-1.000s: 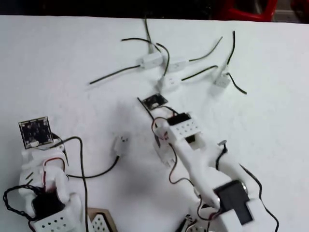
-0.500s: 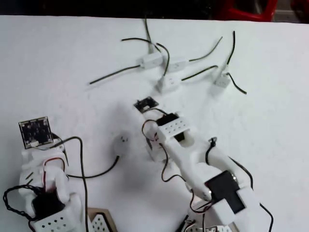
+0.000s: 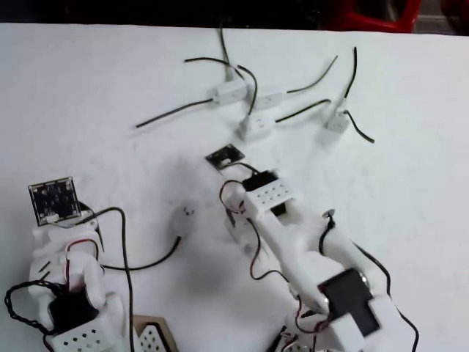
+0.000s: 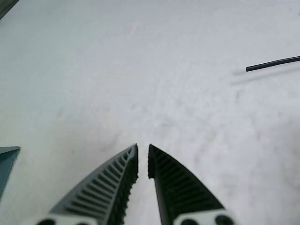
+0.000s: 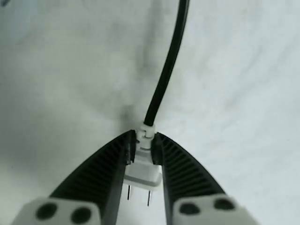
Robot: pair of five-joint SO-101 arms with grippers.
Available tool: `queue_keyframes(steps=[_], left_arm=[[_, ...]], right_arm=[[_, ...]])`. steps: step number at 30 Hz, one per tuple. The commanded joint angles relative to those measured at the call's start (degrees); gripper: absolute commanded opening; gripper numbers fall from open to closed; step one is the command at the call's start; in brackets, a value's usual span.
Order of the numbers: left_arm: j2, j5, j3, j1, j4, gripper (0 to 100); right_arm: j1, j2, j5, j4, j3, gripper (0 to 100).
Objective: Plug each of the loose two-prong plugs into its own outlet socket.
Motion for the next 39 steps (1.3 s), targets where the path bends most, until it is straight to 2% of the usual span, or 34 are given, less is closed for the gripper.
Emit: queue_keyframes(steps=[1, 6, 11, 25, 39], left_arm=[[-0.66, 0.62, -2.2, -0.4, -1.41, 6], [-0.66, 0.62, -2.2, -0.4, -1.41, 6], [-0.66, 0.62, -2.2, -0.4, -1.41, 6], [-0.66, 0.62, -2.2, -0.4, -1.41, 6], [-0.66, 0.62, -2.11, -0.4, -1.41, 6]], right_arm=[[2.95, -6.2, 4.04, 0.13, -1.23, 1.7], [8.04, -8.92, 8.44, -1.8, -0.88, 2.8], [8.84, -9.36, 8.44, -1.89, 1.32, 17.1], [16.48, -8.75, 8.88, -2.24, 1.32, 14.8], [16.31, 3.21, 8.53, -1.98, 1.23, 14.8]])
